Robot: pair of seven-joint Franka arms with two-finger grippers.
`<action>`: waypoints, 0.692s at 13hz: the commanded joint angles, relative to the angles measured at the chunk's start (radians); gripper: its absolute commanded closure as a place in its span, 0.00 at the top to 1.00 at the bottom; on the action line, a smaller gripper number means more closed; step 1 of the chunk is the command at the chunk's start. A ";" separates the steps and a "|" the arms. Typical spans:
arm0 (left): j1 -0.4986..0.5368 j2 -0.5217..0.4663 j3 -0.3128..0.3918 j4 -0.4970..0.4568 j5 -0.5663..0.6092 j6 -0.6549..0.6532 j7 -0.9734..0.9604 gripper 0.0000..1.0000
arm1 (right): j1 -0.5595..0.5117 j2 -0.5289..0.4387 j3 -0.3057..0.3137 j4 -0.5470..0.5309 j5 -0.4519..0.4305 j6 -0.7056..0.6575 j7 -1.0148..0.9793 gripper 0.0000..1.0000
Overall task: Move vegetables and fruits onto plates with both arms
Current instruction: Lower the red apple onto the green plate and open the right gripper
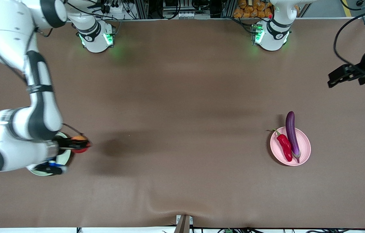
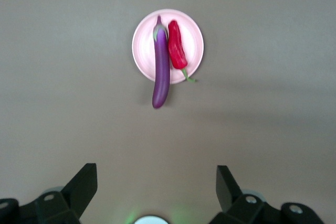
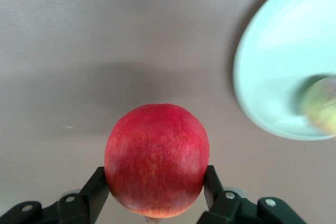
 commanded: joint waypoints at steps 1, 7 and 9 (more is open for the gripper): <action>-0.056 -0.084 0.053 -0.084 -0.025 -0.013 0.009 1.00 | -0.080 0.025 -0.010 0.003 -0.049 0.048 -0.212 0.00; -0.051 -0.170 0.047 -0.186 -0.022 -0.005 0.009 1.00 | -0.136 0.074 -0.010 -0.069 -0.097 0.272 -0.337 0.00; -0.054 -0.166 0.045 -0.174 -0.017 -0.005 0.008 1.00 | -0.136 0.079 -0.010 -0.073 -0.091 0.277 -0.336 0.99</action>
